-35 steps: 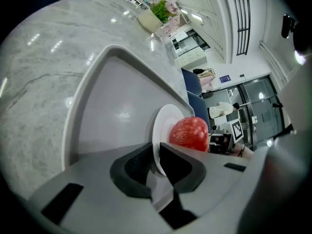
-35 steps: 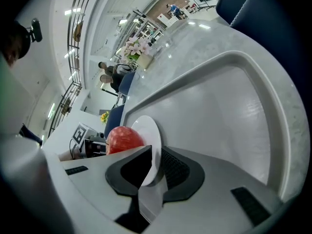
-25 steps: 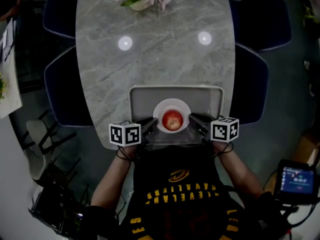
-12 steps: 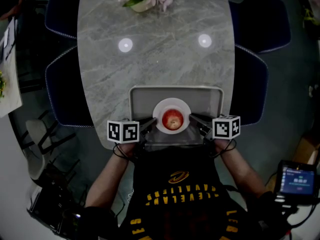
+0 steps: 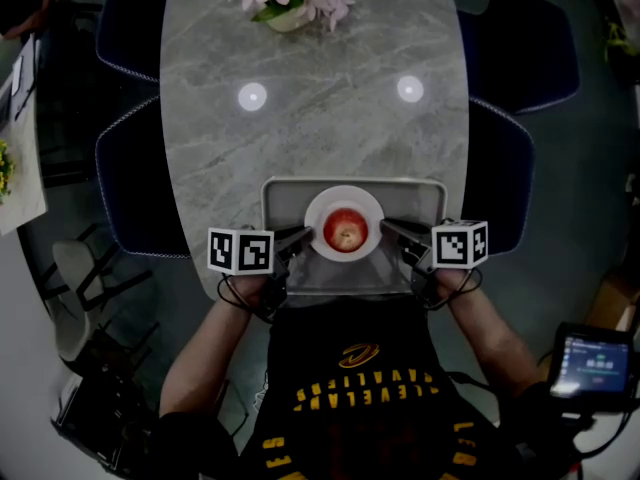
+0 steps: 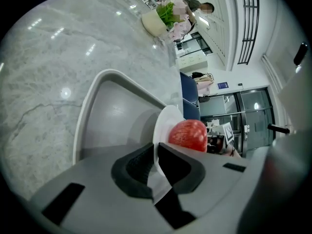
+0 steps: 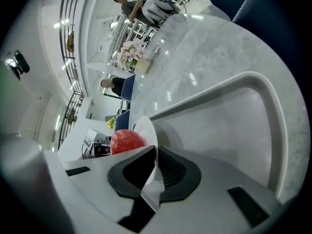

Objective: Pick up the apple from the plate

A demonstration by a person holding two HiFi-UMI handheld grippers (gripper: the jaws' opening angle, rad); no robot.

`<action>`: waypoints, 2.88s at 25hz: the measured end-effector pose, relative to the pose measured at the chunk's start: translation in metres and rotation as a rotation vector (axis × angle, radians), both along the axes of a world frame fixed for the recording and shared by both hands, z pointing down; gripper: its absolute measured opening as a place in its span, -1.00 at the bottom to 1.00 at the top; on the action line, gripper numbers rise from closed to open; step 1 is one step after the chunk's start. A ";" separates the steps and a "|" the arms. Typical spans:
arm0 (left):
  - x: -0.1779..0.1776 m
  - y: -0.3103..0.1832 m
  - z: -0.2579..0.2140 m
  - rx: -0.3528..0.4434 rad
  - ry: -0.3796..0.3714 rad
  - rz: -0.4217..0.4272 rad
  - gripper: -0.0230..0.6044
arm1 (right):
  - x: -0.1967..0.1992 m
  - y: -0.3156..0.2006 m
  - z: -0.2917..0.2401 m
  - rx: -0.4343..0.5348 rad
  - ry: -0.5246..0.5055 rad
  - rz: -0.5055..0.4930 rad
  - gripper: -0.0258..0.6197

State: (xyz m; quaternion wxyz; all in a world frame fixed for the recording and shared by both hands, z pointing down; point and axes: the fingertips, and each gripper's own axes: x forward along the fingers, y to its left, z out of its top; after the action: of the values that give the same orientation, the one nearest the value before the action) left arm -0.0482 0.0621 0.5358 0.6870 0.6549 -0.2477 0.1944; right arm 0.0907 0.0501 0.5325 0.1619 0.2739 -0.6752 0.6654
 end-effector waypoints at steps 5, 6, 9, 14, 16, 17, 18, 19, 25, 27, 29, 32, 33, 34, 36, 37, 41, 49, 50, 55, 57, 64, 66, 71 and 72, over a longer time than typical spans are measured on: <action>-0.003 -0.018 -0.006 0.009 0.006 0.001 -0.82 | -0.004 -0.016 -0.006 0.001 -0.026 0.002 -0.83; -0.004 -0.021 -0.007 0.012 0.005 0.006 -0.82 | -0.004 -0.020 -0.007 0.003 -0.029 0.002 -0.83; -0.005 -0.030 -0.012 0.023 0.008 0.016 -0.82 | -0.006 -0.031 -0.012 0.017 -0.030 -0.009 -0.83; -0.009 -0.048 -0.022 0.039 0.018 0.018 -0.82 | -0.009 -0.049 -0.023 0.033 -0.042 -0.018 -0.83; -0.010 -0.057 -0.025 0.048 0.019 0.022 -0.82 | -0.011 -0.058 -0.026 0.040 -0.049 -0.021 -0.83; -0.011 -0.061 -0.026 0.051 0.019 0.025 -0.82 | -0.013 -0.062 -0.028 0.044 -0.056 -0.022 -0.83; -0.012 -0.065 -0.026 0.052 0.019 0.027 -0.82 | -0.014 -0.067 -0.029 0.047 -0.063 -0.024 -0.83; -0.012 -0.069 -0.026 0.051 0.020 0.029 -0.82 | -0.014 -0.072 -0.029 0.049 -0.067 -0.025 -0.83; -0.012 -0.091 -0.025 0.041 0.036 0.035 -0.82 | -0.019 -0.100 -0.036 0.075 -0.107 -0.030 -0.83; -0.014 -0.096 -0.028 0.041 0.037 0.041 -0.82 | -0.021 -0.107 -0.040 0.079 -0.110 -0.033 -0.83; -0.015 -0.104 -0.029 0.042 0.037 0.045 -0.82 | -0.023 -0.116 -0.042 0.084 -0.114 -0.036 -0.83; -0.017 -0.130 -0.020 0.045 0.028 0.041 -0.82 | -0.026 -0.142 -0.034 0.084 -0.133 -0.034 -0.83; -0.018 -0.141 -0.015 0.047 0.023 0.037 -0.82 | -0.027 -0.153 -0.029 0.086 -0.144 -0.033 -0.83; -0.018 -0.151 -0.010 0.050 0.019 0.034 -0.82 | -0.027 -0.163 -0.024 0.088 -0.150 -0.032 -0.83; -0.017 -0.164 -0.005 0.054 0.016 0.034 -0.82 | -0.024 -0.174 -0.016 0.097 -0.142 -0.034 -0.83; -0.017 -0.165 -0.005 0.056 0.016 0.037 -0.82 | -0.022 -0.175 -0.014 0.090 -0.124 -0.029 -0.83; -0.014 -0.157 -0.016 0.058 0.015 0.065 -0.82 | -0.014 -0.164 -0.022 0.051 -0.073 0.001 -0.83; -0.017 -0.176 -0.014 0.065 -0.001 0.089 -0.82 | -0.014 -0.183 -0.013 0.051 -0.040 -0.015 -0.83; -0.018 -0.178 -0.013 0.065 -0.006 0.091 -0.82 | -0.015 -0.184 -0.011 0.050 -0.037 -0.016 -0.83; -0.018 -0.181 -0.005 0.055 -0.027 0.091 -0.82 | -0.014 -0.186 -0.005 0.032 -0.021 -0.014 -0.83; -0.018 -0.181 -0.001 0.049 -0.032 0.093 -0.82 | -0.016 -0.186 -0.002 0.035 -0.023 -0.024 -0.83; -0.018 -0.179 0.007 0.033 -0.042 0.102 -0.82 | -0.016 -0.183 0.010 0.026 -0.022 -0.037 -0.83; -0.018 -0.179 0.008 0.030 -0.045 0.103 -0.82 | -0.016 -0.182 0.012 0.011 -0.020 -0.030 -0.83; -0.019 -0.178 0.012 0.020 -0.053 0.105 -0.82 | -0.018 -0.180 0.014 0.005 -0.032 -0.033 -0.83; -0.019 -0.178 0.013 0.018 -0.053 0.104 -0.82 | -0.018 -0.180 0.015 0.009 -0.038 -0.036 -0.83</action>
State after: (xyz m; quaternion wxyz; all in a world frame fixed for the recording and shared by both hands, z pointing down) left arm -0.0674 -0.1156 0.5485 0.6631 0.6677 -0.2332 0.2450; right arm 0.0724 -0.1302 0.5473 0.1597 0.2496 -0.6861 0.6644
